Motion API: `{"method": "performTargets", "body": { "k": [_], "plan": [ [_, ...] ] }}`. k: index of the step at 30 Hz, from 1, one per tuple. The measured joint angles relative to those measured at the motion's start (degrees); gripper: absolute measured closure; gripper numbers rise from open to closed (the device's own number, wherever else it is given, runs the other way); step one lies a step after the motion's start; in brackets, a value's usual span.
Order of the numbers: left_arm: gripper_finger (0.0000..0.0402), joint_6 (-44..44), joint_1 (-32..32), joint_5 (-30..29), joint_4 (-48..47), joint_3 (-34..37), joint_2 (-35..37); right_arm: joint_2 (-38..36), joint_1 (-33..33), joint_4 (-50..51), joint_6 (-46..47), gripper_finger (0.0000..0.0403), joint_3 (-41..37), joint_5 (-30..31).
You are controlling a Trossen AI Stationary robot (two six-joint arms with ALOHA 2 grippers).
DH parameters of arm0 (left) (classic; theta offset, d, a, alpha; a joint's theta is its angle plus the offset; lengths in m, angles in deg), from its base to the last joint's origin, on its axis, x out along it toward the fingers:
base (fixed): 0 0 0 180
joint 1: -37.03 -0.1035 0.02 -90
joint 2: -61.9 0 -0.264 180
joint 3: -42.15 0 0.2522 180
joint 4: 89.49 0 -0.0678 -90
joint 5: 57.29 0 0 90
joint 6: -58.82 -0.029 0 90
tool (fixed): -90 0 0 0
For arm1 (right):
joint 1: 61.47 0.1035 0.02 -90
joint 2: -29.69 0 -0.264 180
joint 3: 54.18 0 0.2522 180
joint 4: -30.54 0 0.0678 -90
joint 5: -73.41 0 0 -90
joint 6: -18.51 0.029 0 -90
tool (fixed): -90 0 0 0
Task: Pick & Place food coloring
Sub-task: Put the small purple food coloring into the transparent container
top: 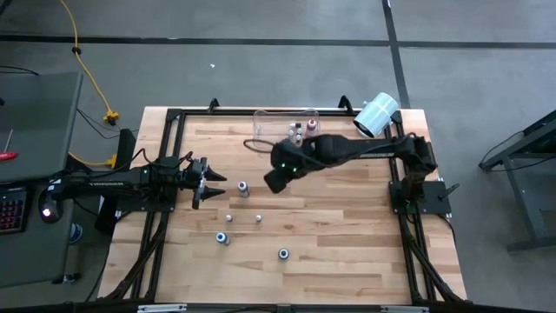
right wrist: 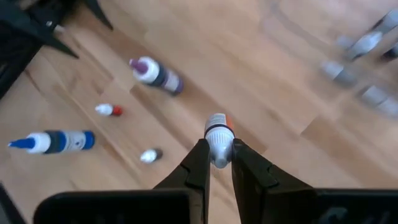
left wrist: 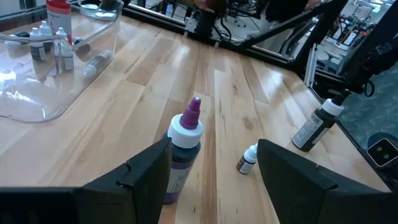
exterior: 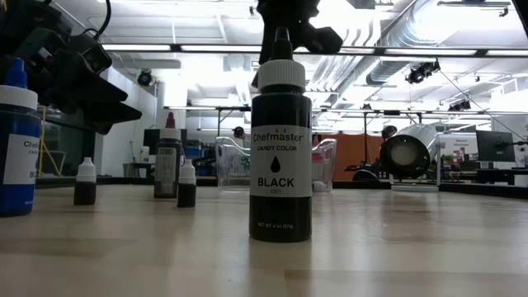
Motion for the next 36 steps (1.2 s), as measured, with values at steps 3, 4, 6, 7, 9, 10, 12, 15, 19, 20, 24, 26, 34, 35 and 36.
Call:
{"method": "performTargets", "body": {
  "k": [3, 4, 6, 7, 9, 10, 12, 15, 19, 20, 24, 26, 34, 35, 36],
  "plan": [
    [0.0167, -0.01, -0.02, 0.00, -0.02, 0.00, 0.00, 0.00, -1.36, 3.80, -3.13, 0.0366, 4.32, 1.92],
    [0.0167, 0.00, 0.00, 0.00, 0.00, 0.00, 0.01, 0.07, -1.80, 4.76, -4.09, 0.0366, 5.99, 2.74],
    [0.0167, 0.00, -0.02, 0.00, 0.00, 0.00, 0.00, 0.15, -2.83, 7.15, -6.15, 0.0367, 9.06, 3.86],
    [0.0167, 0.00, -0.02, 0.00, 0.00, 0.00, 0.01, 0.23, -3.37, 8.50, -6.94, 0.0367, 10.15, 4.30],
    [0.0167, 0.00, -0.02, 0.00, -0.02, 0.00, 0.00, 0.31, -4.44, 10.52, -7.99, 0.0367, 11.61, 5.18],
    [0.0167, 0.00, -0.01, 0.00, 0.00, 0.00, 0.01, 0.36, -5.01, 11.59, -8.35, 0.0366, 12.17, 5.49],
    [0.0167, 0.00, 0.00, 0.00, -0.02, 0.00, 0.01, 0.37, -6.33, 14.00, -9.12, 0.0366, 12.88, 6.03],
    [0.0167, 0.00, -0.01, 0.00, -0.01, 0.00, 0.02, 0.37, -8.84, 16.29, -10.01, 0.0366, 12.94, 6.84],
    [0.0167, 0.00, 0.00, 0.00, 0.00, 0.00, 0.00, 1.53, -12.72, 18.78, -11.11, 0.0365, 12.12, 7.72],
    [0.0167, 0.00, 0.00, 0.00, -0.02, 0.00, 0.02, 2.13, -13.67, 19.04, -11.37, 0.0364, 11.64, 7.61],
    [0.0167, 0.00, -0.01, 0.00, -0.02, 0.00, 0.01, 4.89, -16.97, 18.62, -13.70, 0.0365, 10.04, 6.42],
    [0.0167, 0.00, 0.00, 0.02, -0.01, 0.00, 0.02, 6.59, -18.23, 18.09, -15.02, 0.0365, 10.04, 5.96],
    [0.0167, 0.00, 0.00, 0.01, -0.02, 0.00, 0.02, 12.48, -21.57, 16.00, -28.21, 0.0363, 10.04, 5.90],
    [0.0167, 0.00, -0.01, 0.01, -0.01, 0.00, 0.01, 13.10, -21.69, 15.91, -30.41, 0.0363, 10.04, 6.17],
    [0.0167, -0.02, 0.00, 0.01, -0.01, 0.00, 0.02, 13.50, -21.77, 15.81, -32.31, 0.0363, 10.04, 6.50]
  ]
}}
